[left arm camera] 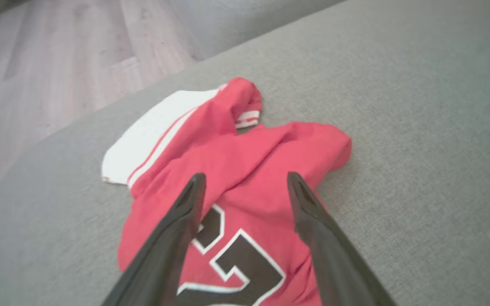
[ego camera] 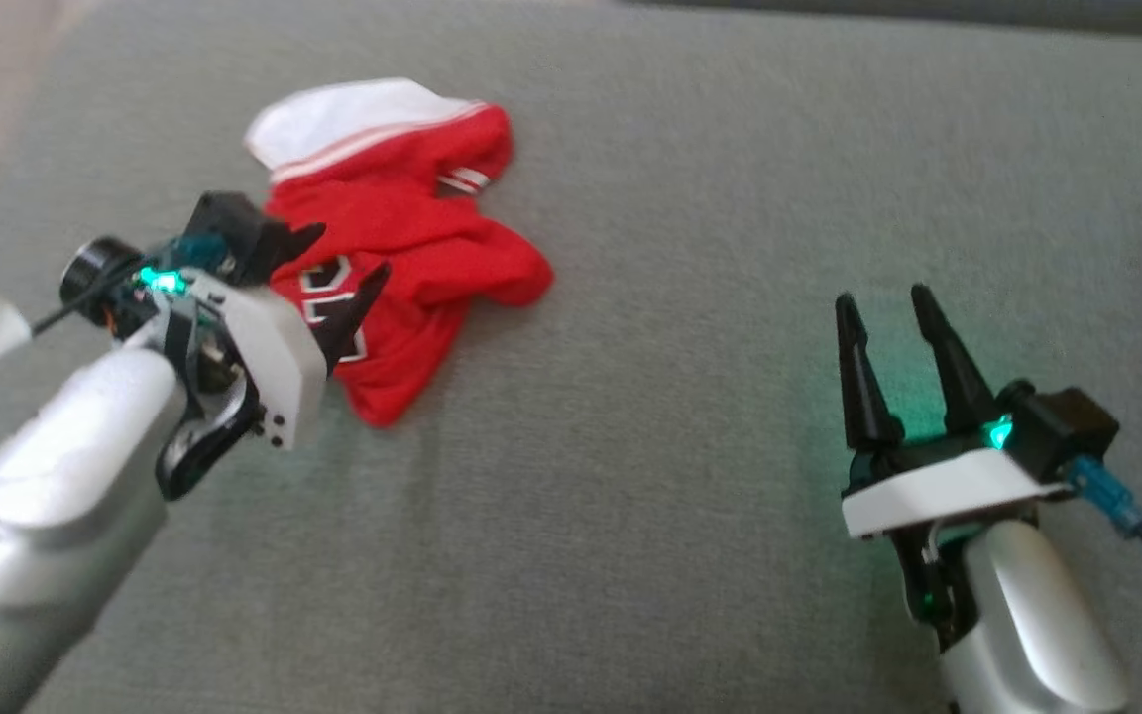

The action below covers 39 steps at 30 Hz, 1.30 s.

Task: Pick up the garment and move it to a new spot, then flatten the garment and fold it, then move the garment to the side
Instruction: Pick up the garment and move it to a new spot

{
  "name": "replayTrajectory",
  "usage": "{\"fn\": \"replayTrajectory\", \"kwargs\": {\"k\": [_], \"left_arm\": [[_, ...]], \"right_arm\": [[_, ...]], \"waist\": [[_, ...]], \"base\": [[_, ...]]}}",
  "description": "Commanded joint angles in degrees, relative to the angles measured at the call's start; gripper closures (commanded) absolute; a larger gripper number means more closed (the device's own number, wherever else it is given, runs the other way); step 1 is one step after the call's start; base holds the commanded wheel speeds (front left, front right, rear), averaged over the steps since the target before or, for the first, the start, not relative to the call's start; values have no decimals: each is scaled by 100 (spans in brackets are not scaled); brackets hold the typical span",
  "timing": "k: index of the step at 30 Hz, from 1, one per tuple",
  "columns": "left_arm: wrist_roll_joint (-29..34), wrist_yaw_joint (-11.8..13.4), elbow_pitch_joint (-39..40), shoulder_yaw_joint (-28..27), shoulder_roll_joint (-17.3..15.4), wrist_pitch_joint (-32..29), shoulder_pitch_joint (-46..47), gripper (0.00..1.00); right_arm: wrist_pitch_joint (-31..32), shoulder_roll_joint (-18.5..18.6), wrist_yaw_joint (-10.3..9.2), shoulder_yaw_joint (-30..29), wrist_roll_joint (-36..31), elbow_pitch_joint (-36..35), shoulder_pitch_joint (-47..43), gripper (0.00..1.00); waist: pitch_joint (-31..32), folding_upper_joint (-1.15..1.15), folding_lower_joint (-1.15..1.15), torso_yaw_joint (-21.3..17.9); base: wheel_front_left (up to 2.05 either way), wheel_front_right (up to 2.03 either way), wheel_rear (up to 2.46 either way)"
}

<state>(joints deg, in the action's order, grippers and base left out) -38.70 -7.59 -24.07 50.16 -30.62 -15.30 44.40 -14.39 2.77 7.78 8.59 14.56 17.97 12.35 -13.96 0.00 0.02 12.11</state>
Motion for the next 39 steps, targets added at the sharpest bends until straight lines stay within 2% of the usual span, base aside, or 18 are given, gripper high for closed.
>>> {"fn": "replayTrajectory", "kwargs": {"k": [1, 7, 15, 17, 27, 31, 35, 39], "left_arm": [[-139, 10, 61, -18, -331, -61, 460, 0], [-635, 10, -411, 782, -604, -105, 1147, 0], [-1024, 10, -1104, 1498, -622, -49, 1582, 2], [-1097, 10, -1259, 1554, -601, 104, 1688, 100], [-1016, 12, -1885, 1329, -314, 2062, 1961, 100], [-1035, 155, -1770, 1012, -216, 2843, 1979, 100], [-953, 415, -1164, 423, -212, 3020, 1969, 100], [-632, 798, 70, -831, -230, 3027, 1620, 100]], "right_arm": [[-61, 10, -30, 107, -39, -219, 210, 0], [-61, 10, -30, 65, -43, -307, 363, 0], [-61, 10, -30, 2, -53, -400, 456, 0], [-61, 10, -30, -9, -57, -413, 465, 0], [-61, 10, -30, -4, -15, -319, 353, 0], [-61, 10, -30, 20, 40, -255, 251, 0], [-61, 10, -30, 64, 108, -184, 133, 0], [-61, 10, -30, 95, 170, -136, 33, 0]], "waist": [[-341, 0, -2, -291], [-605, 0, -2, -525], [-754, 0, -2, -673], [-765, 0, -2, -677], [-276, 0, -2, -678], [42, 0, -2, -671], [337, 0, -2, -657], [577, 0, -2, -644]], "base": [[0, 0, 0], [0, 0, 0], [0, 0, 0], [0, 0, 0], [0, 0, 0], [0, 0, 0], [0, 0, 0], [0, 0, 0]]}}
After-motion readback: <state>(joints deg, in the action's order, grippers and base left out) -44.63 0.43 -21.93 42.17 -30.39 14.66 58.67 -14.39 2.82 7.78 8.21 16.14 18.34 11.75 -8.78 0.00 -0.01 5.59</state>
